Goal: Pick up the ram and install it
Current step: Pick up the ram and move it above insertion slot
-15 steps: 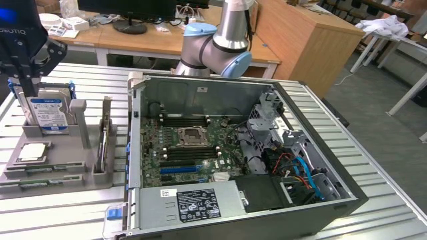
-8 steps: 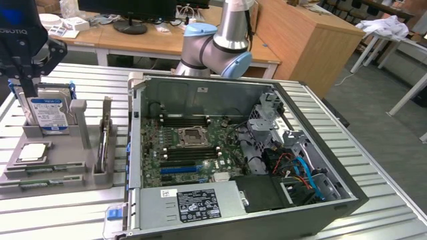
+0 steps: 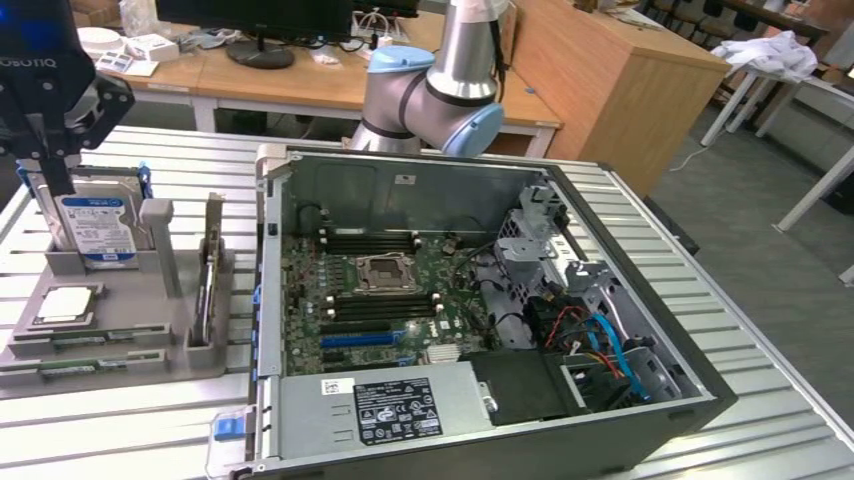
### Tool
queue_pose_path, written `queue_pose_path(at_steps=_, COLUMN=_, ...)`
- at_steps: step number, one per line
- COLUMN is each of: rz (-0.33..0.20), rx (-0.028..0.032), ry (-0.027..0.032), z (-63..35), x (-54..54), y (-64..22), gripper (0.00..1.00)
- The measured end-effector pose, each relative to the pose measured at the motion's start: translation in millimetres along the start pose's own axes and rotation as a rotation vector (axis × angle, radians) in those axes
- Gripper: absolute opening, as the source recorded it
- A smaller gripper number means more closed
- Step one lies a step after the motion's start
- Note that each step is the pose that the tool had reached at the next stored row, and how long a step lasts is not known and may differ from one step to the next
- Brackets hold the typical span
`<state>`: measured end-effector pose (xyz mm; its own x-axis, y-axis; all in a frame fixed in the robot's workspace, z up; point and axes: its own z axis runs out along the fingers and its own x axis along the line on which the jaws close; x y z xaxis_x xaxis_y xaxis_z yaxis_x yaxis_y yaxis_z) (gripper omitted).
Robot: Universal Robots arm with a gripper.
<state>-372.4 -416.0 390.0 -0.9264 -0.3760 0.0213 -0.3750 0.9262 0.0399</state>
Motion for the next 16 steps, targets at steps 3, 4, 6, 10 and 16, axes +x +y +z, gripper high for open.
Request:
queue_pose_path(at_steps=3, rz=-0.047, rx=0.0018, ry=0.0022, z=0.2, x=0.1, y=0.1, gripper=0.11)
queue_pose_path(at_steps=4, rz=-0.062, rx=0.0024, ry=0.0029, z=0.2, x=0.1, y=0.1, gripper=0.11)
queue_pose_path(at_steps=6, rz=-0.093, rx=0.0039, ry=0.0045, z=0.3, x=0.2, y=0.1, gripper=0.11)
queue_pose_path(at_steps=10, rz=-0.157, rx=0.0059, ry=0.0073, z=0.6, x=0.2, y=0.1, gripper=0.11)
queue_pose_path(at_steps=16, rz=-0.254, rx=0.0088, ry=0.0114, z=1.0, x=0.2, y=0.1, gripper=0.11)
